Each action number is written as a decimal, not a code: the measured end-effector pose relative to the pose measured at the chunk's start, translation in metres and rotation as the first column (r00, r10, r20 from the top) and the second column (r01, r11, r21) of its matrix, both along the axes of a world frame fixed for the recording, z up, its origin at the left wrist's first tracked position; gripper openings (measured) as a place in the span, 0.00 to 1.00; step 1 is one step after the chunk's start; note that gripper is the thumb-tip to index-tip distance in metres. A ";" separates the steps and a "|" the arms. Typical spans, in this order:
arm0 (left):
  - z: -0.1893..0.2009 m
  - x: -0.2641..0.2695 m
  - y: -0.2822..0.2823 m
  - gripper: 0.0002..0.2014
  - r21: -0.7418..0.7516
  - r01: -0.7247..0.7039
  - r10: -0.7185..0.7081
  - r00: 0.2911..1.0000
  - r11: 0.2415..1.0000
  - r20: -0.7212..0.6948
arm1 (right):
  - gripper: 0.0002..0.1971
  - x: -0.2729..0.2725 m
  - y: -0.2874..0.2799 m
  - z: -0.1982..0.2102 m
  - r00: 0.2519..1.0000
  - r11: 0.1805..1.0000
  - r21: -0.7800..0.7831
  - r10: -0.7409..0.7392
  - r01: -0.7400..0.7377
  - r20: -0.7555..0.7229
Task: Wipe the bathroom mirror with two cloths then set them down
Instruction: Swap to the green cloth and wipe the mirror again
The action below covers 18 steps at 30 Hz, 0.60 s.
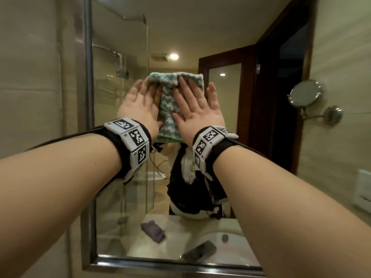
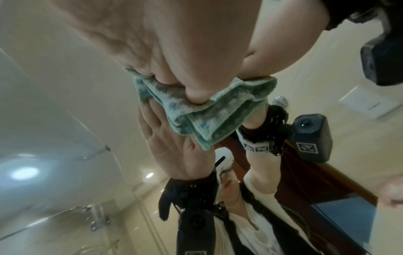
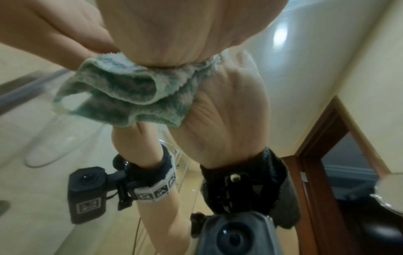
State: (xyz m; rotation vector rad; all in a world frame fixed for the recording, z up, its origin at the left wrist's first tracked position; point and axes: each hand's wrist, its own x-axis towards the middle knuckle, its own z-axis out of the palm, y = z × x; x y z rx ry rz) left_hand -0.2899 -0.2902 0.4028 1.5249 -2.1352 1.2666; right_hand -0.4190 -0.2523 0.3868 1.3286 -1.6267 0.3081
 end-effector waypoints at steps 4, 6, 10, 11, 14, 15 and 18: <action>0.001 -0.035 0.018 0.36 -0.008 0.072 -0.072 0.997 0.997 -0.003 | 0.29 -0.032 0.022 -0.002 0.998 0.999 0.000 -0.035 0.035 0.055; 0.001 -0.050 0.027 0.36 -0.014 0.089 -0.089 0.996 0.996 0.003 | 0.29 -0.046 0.032 -0.001 0.997 0.999 -0.005 -0.043 0.044 0.070; 0.004 -0.075 0.042 0.36 -0.029 0.117 -0.117 0.993 0.993 0.005 | 0.30 -0.072 0.051 0.000 0.994 0.999 -0.011 -0.052 0.053 0.097; 0.005 -0.084 0.048 0.36 -0.034 0.128 -0.128 0.992 0.991 0.007 | 0.30 -0.080 0.057 0.001 0.993 0.998 -0.012 -0.055 0.057 0.104; 0.007 -0.101 0.059 0.36 -0.042 0.140 -0.140 0.990 0.989 0.012 | 0.30 -0.096 0.068 0.003 0.989 0.996 0.004 -0.085 0.085 0.120; 0.007 -0.109 0.063 0.36 -0.047 0.146 -0.146 0.989 0.988 0.011 | 0.30 -0.104 0.073 0.004 0.987 0.996 0.008 -0.094 0.094 0.128; 0.008 -0.129 0.077 0.35 -0.058 0.165 -0.165 0.986 0.985 0.002 | 0.30 -0.125 0.087 0.008 0.983 0.994 0.021 -0.108 0.106 0.150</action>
